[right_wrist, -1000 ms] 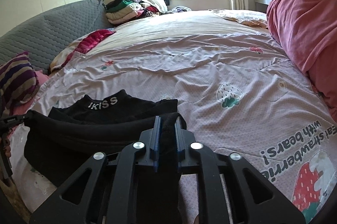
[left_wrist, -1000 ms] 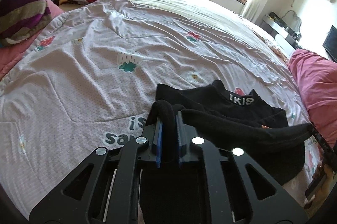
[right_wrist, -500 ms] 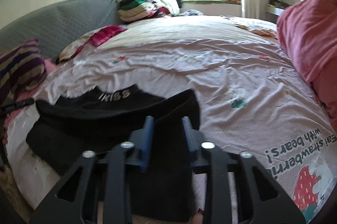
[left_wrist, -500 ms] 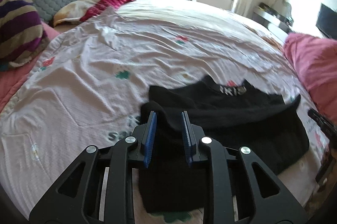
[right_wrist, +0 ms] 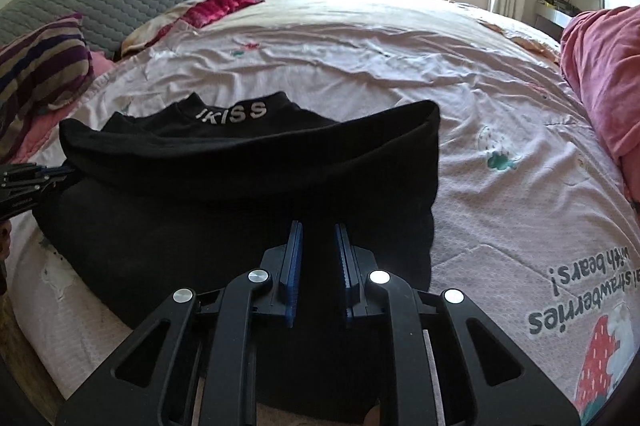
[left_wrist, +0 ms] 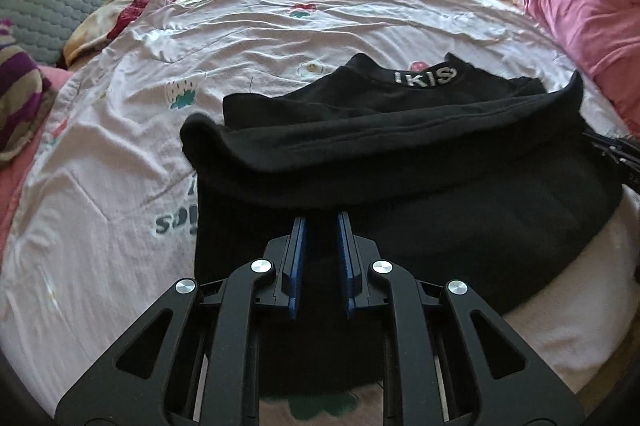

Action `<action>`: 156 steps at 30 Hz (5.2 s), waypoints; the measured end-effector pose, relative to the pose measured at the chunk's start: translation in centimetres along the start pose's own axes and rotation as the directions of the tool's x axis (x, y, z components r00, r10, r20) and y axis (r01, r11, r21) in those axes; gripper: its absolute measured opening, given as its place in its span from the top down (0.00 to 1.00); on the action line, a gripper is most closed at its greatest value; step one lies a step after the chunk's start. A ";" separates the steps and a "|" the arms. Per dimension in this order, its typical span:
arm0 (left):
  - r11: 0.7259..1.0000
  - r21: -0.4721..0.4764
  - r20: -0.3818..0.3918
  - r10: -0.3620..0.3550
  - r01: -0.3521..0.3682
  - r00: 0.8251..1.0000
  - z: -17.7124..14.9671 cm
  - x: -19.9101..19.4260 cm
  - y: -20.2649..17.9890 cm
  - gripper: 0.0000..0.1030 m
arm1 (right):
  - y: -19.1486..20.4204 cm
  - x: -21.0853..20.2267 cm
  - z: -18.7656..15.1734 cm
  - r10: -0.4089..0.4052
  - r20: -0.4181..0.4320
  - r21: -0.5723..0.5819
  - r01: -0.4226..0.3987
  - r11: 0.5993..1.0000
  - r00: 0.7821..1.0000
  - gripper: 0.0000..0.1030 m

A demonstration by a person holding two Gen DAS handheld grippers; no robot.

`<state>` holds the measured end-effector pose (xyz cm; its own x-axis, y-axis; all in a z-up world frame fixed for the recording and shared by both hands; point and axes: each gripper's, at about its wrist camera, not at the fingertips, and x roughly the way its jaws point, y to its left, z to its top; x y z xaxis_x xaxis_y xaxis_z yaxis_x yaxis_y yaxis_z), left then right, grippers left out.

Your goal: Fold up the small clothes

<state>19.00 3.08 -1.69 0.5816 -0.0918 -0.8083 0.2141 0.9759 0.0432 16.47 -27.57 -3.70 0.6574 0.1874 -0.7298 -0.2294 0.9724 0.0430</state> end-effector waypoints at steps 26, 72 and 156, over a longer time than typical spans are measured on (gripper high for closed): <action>0.975 -0.219 0.005 0.033 -0.031 0.999 5.1 3.3 7.0 0.79 | -4.9 1.0 2.9 -0.081 0.034 0.149 0.075 0.986 0.996 0.72; 0.979 -0.188 0.013 0.077 -0.073 0.997 5.9 5.2 6.5 0.95 | -7.4 4.6 2.6 -0.094 -0.050 0.264 0.104 0.959 0.994 0.93; 0.936 -0.351 -0.153 -0.086 0.027 0.984 6.7 5.0 12.2 0.09 | 30.7 5.3 1.0 0.067 0.094 -0.623 0.006 0.782 0.993 0.28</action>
<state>29.74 13.25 -1.30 0.4337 -0.1442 -0.8894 -0.0594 0.9804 -0.1879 13.64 3.44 -5.59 0.7050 0.2641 -0.6582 -0.6225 0.6752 -0.3958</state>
